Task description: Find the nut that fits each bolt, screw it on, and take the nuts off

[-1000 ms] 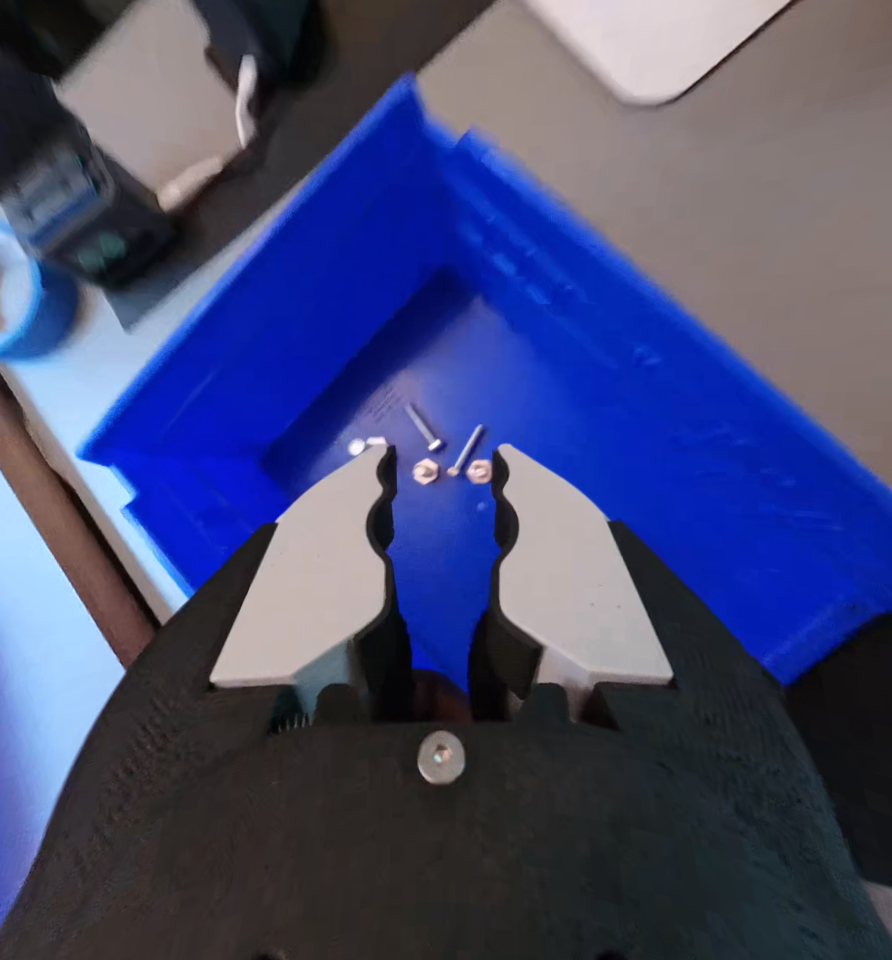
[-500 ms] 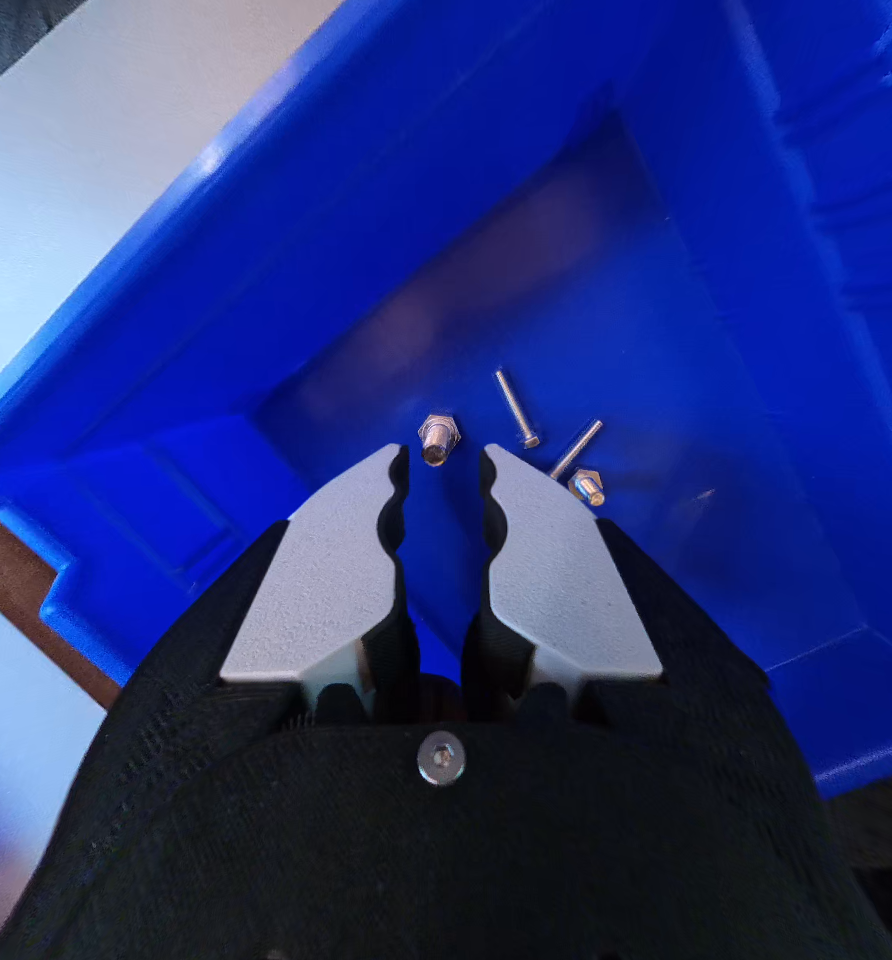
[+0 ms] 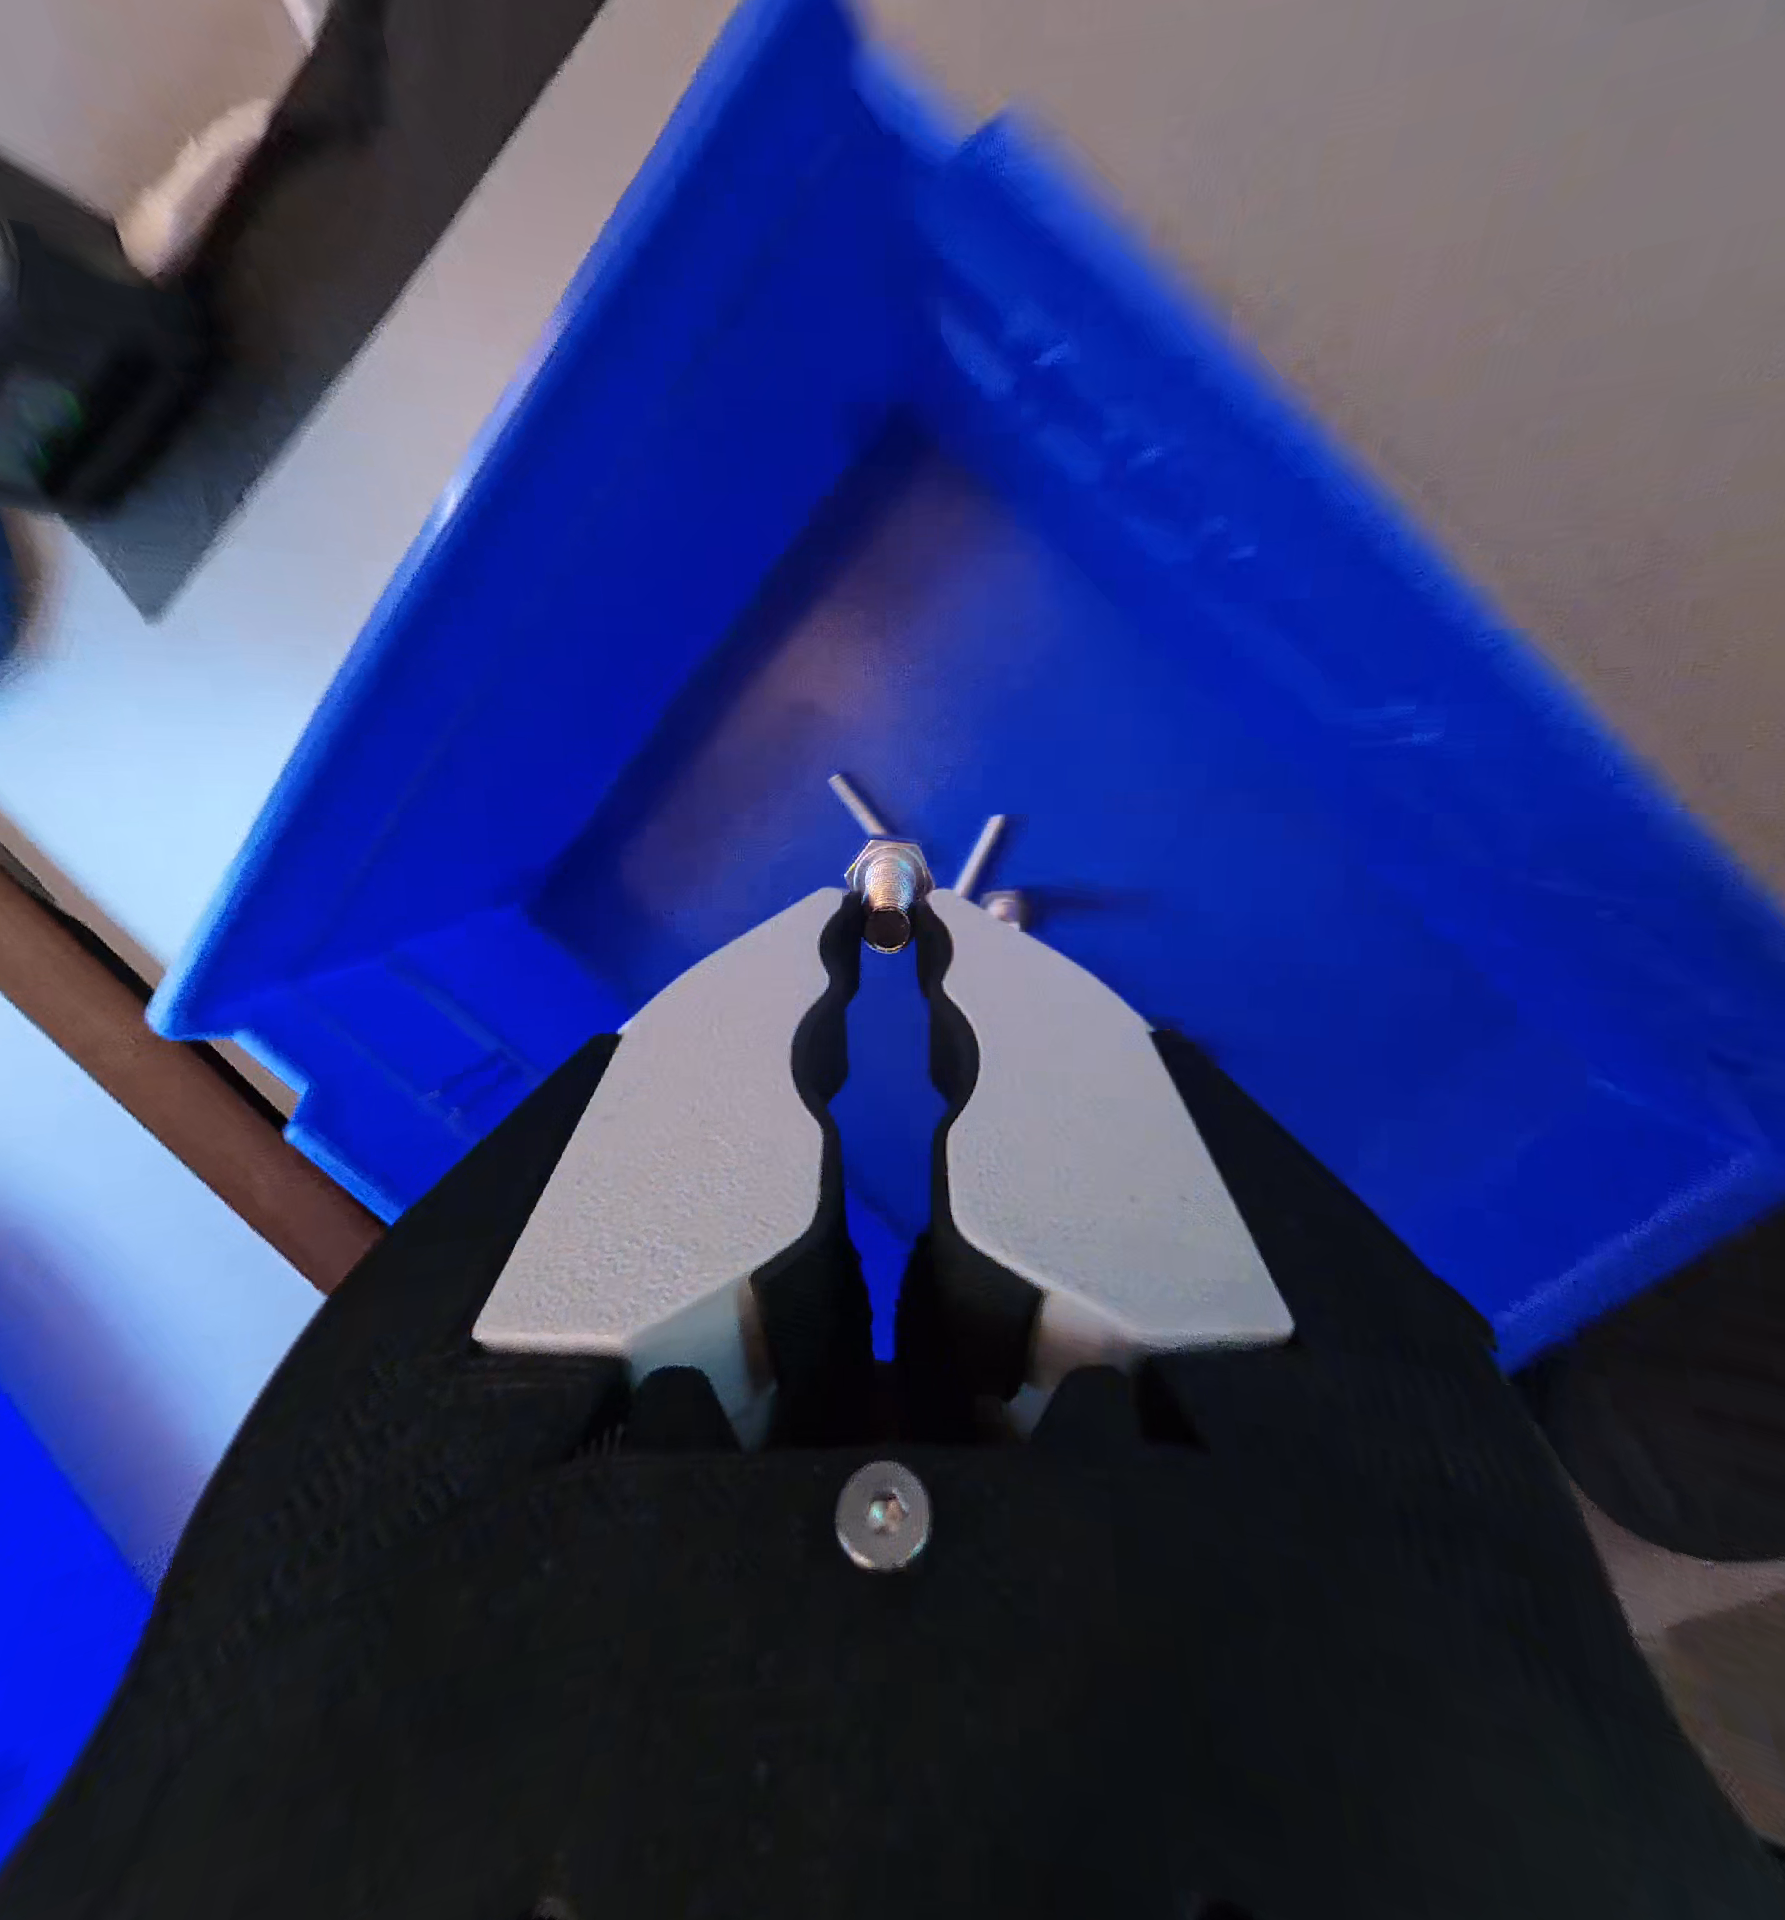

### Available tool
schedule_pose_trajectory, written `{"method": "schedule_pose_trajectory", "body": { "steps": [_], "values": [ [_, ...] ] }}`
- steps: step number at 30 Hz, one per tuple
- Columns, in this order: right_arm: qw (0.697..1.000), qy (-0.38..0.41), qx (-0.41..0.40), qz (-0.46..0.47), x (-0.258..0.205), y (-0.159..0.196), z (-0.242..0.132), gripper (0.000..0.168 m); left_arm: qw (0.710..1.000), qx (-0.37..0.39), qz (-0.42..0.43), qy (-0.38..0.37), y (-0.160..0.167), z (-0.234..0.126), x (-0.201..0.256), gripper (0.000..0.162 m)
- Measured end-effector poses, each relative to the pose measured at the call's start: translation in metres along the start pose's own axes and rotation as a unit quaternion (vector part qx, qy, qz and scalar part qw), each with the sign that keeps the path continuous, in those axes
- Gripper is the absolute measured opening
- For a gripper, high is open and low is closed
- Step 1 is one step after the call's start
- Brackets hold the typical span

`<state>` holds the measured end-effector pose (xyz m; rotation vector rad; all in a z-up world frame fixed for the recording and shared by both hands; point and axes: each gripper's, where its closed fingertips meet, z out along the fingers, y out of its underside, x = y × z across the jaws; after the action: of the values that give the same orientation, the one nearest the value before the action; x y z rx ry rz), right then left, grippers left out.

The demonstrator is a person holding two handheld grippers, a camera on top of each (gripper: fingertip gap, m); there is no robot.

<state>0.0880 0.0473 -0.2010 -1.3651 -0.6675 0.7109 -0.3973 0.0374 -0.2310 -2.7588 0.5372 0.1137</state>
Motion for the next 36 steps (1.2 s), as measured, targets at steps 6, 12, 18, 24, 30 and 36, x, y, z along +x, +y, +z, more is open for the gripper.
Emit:
{"method": "schedule_pose_trajectory", "body": {
  "steps": [6, 12, 18, 24, 30, 36],
  "values": [
    [1.0, 0.0, -0.003, -0.007, -0.001, 0.001, 0.0, 0.039, 0.985, 0.076, 0.157, 0.004, -0.043, -0.054, 0.091, 0.01],
    [1.0, -0.001, -0.004, -0.014, -0.003, 0.001, 0.0, 0.039, 0.955, 0.092, 0.278, 0.046, -0.054, -0.057, 0.188, 0.01],
    [1.0, -0.002, -0.01, -0.024, -0.005, 0.003, 0.001, 0.039, 0.925, 0.064, 0.365, 0.086, -0.036, -0.029, 0.266, 0.01],
    [0.999, -0.002, -0.013, -0.032, -0.006, 0.004, 0.002, 0.039, 0.911, 0.03, 0.392, 0.122, -0.019, 0.002, 0.305, 0.01],
    [0.999, -0.002, -0.01, -0.035, -0.007, 0.003, 0.001, 0.039, 0.91, 0.008, 0.392, 0.136, -0.009, 0.021, 0.318, 0.01],
    [0.999, -0.001, -0.009, -0.036, -0.007, 0.003, 0.001, 0.039, 0.909, -0.006, 0.392, 0.14, -0.003, 0.029, 0.32, 0.01]
  ]
}}
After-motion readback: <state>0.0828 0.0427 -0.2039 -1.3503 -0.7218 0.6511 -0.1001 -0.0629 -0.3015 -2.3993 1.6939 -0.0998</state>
